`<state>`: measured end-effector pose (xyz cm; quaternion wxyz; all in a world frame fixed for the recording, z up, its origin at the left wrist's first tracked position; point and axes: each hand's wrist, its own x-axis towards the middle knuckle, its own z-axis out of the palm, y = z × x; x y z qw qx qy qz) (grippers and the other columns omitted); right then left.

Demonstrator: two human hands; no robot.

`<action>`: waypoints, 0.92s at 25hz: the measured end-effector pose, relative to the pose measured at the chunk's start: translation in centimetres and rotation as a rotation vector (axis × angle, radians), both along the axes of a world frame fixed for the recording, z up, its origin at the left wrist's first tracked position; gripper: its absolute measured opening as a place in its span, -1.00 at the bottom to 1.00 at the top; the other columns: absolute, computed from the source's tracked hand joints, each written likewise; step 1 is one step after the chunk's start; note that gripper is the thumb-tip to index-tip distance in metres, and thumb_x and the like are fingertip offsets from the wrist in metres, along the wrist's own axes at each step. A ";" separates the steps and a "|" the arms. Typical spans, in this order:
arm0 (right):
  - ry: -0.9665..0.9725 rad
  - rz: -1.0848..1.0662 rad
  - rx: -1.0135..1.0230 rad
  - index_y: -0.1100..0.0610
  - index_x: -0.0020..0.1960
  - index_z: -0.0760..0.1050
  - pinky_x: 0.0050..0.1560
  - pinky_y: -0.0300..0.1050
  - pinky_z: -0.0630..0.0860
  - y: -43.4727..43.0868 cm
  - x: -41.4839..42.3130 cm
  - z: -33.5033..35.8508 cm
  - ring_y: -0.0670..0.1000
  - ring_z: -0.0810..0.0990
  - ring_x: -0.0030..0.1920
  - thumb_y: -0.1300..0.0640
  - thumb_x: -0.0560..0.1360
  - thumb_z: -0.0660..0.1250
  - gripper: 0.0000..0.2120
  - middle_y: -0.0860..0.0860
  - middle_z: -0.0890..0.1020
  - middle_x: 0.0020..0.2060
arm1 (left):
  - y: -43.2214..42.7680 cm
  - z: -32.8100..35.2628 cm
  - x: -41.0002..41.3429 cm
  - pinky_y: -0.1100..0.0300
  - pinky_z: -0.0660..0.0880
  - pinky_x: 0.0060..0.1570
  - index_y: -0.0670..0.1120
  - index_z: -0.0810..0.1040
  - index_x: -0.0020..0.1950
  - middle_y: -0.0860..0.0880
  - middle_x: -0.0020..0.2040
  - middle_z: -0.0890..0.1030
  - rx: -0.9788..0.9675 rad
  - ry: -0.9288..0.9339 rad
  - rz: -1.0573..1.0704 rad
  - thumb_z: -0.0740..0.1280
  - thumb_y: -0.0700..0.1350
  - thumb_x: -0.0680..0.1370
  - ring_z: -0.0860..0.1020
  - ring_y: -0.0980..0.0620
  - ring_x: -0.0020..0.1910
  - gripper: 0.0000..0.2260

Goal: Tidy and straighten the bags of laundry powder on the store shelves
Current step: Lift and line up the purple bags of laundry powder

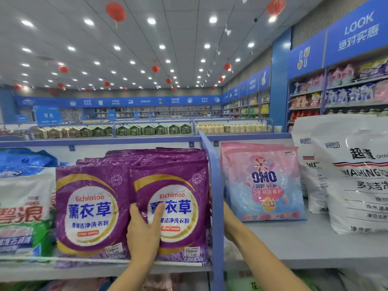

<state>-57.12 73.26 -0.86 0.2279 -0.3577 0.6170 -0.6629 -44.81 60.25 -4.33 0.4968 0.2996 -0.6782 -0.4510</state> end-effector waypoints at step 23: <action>1.276 -0.740 0.062 -0.03 0.44 0.18 0.45 -0.08 0.10 2.6 12.2 -5.6 -0.01 0.17 0.45 -0.03 0.53 0.13 -0.52 0.00 0.25 0.43 | -3.3 -4.9 8.6 -0.10 0.17 0.38 -0.08 0.25 0.44 -0.16 0.44 0.28 -0.944 -0.343 0.031 -0.05 0.17 0.60 0.25 -0.14 0.41 -0.49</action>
